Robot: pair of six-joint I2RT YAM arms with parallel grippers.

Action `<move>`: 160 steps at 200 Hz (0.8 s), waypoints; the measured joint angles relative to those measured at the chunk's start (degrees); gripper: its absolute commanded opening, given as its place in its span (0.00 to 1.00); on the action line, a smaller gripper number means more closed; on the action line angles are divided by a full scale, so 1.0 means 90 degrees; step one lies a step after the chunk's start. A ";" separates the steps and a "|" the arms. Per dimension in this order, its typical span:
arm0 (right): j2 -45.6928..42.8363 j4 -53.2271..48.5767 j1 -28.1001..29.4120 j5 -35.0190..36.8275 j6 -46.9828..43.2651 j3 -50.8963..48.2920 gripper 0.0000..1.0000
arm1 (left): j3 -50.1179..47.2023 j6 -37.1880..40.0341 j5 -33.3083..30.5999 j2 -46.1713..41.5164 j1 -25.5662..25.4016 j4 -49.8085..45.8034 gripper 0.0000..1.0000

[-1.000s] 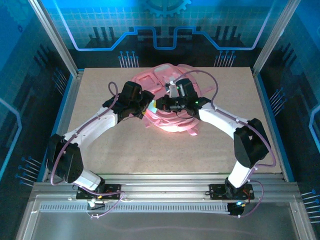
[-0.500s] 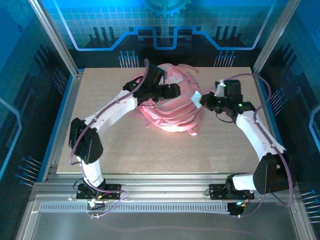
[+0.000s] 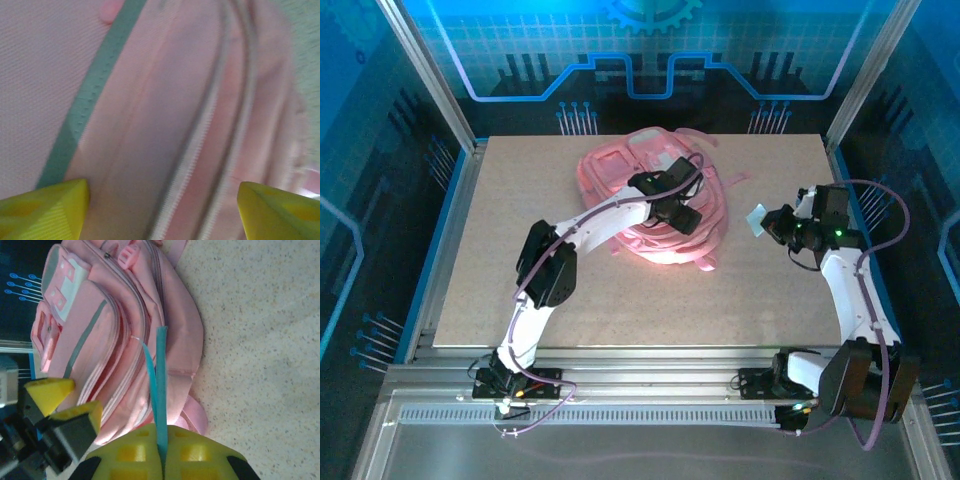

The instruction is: Pack books, pencil case, and school supplies into a backpack

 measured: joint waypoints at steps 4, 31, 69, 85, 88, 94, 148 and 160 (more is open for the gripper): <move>-0.0015 -0.0012 0.0000 -0.0017 0.0000 -0.0032 0.00 | 0.0007 0.0036 -0.0117 0.0036 0.0000 0.0002 0.73; -0.0041 -0.0117 0.0000 -0.0078 0.0005 -0.0153 0.00 | 0.0010 0.0287 -0.0772 0.0194 -0.0002 0.0007 0.48; -0.0104 -0.0112 0.0000 -0.0204 0.0036 -0.0155 0.00 | 0.0051 0.0447 -0.1022 0.0223 -0.0024 0.0012 0.00; -0.0107 -0.0017 0.0002 -0.0316 0.0134 -0.0160 0.00 | 0.0163 0.0423 -0.0916 0.0223 0.0002 -0.0087 0.00; -0.0107 0.0010 0.0002 -0.0340 0.0136 -0.0160 0.00 | 0.0192 0.0401 -0.0886 0.0223 0.0005 -0.0117 0.00; -0.0104 0.0075 0.0017 -0.0376 0.0192 -0.0165 0.00 | 0.0277 0.0369 -0.0784 0.0223 0.0010 -0.0199 0.00; 0.0138 0.0952 0.0724 -0.0559 0.0911 -0.0165 0.00 | 0.1362 -0.0369 0.0289 0.0221 0.0168 -0.0984 0.00; 0.0294 0.1243 0.0950 -0.0578 0.1146 -0.0165 0.00 | 0.1486 -0.0566 0.0551 0.0221 0.0168 -0.1088 0.00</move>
